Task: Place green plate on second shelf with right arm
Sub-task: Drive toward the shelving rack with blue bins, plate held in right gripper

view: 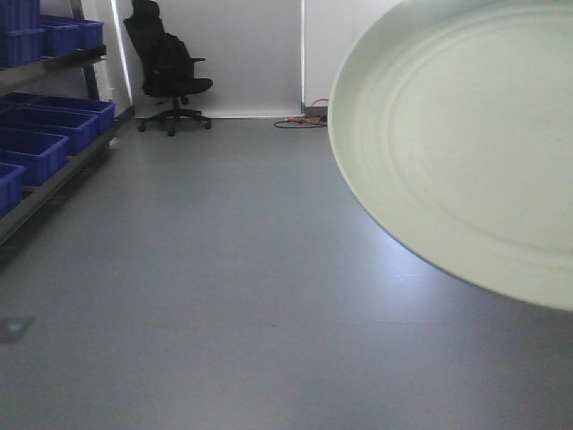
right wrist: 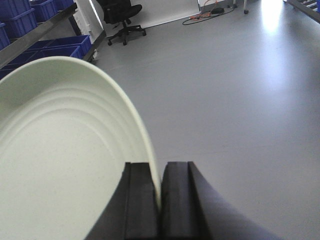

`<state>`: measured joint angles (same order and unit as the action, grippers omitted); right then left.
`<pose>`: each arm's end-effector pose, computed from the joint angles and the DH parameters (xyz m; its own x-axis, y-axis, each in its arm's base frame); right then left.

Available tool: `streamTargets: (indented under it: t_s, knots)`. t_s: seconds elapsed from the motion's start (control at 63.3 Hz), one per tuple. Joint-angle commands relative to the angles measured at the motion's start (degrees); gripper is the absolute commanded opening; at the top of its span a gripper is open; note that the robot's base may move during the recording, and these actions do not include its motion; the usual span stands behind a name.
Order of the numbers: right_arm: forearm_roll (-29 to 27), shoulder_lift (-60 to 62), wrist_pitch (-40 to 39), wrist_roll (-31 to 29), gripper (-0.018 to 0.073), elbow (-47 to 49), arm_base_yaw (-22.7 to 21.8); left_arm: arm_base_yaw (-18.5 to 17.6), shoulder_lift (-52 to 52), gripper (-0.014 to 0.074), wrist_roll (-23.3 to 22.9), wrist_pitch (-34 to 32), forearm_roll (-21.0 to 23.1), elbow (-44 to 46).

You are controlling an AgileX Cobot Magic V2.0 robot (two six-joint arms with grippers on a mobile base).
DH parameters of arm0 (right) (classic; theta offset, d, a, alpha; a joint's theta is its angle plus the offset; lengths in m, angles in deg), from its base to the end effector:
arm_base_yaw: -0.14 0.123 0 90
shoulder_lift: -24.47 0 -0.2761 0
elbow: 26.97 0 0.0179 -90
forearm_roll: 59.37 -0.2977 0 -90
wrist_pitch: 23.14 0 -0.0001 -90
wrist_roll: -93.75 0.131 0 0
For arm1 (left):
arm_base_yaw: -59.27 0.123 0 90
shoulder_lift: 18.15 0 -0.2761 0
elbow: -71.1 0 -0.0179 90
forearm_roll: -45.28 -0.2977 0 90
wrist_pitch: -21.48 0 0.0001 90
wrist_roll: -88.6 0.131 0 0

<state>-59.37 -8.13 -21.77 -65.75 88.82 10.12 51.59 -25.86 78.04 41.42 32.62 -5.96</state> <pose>0.1918 0.0338 0.2355 -0.1919 0.3218 -0.9271 -0.1133 0.9311 0.3466 0.1478 -0.0100 0.1727 -0.2426 0.0567 -0.9685 0.0673 0.9969 0.0415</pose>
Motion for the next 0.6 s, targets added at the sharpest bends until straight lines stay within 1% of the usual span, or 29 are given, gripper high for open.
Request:
streamTargets:
  t_s: [0.0, 0.585]
  knots:
    - [0.0, -0.1, -6.6, -0.1, 0.0054, 1.9, -0.3, -0.2, 1.3, 0.0125, -0.3, -3.5, -0.1, -2.4]
    - [0.0, -0.1, -6.6, -0.1, 0.0054, 1.9, -0.3, -0.2, 1.3, 0.0125, -0.3, -3.5, -0.1, -2.4]
